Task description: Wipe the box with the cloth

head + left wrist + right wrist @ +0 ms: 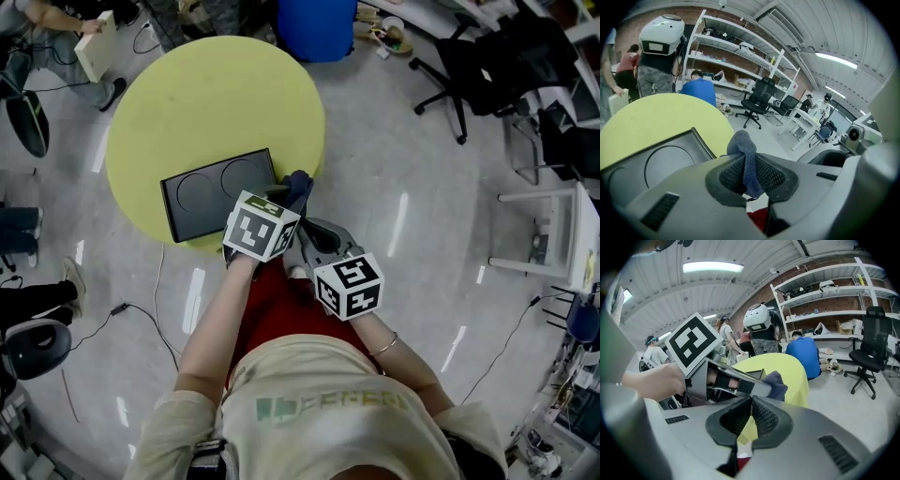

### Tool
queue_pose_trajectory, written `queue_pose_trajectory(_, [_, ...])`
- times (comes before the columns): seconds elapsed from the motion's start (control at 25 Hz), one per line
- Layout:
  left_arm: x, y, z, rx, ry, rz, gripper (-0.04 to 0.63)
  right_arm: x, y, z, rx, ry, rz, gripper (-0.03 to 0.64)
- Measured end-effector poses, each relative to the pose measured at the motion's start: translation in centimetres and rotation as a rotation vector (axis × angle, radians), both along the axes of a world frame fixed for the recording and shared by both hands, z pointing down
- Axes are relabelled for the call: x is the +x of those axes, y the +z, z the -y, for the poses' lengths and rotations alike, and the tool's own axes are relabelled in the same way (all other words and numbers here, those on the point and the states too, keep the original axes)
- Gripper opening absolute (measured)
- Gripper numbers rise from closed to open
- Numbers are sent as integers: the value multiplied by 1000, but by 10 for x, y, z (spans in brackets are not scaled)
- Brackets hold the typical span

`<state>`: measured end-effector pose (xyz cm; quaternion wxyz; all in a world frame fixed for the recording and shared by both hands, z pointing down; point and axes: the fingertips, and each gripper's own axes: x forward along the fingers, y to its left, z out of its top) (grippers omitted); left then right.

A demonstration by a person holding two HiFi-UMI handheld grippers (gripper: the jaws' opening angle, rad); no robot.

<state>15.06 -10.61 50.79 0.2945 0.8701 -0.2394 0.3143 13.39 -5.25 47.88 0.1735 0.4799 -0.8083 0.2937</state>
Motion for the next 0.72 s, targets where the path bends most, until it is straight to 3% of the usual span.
queue_pose_trajectory(0.4, [-2,-1,-57,-9,-38,5,63,7,-4,-49,11,-25,2,38])
queue_pose_trajectory(0.72, [-16,0,-96,-6,-126,9,63,10,-8,-78,26,-80,12,38])
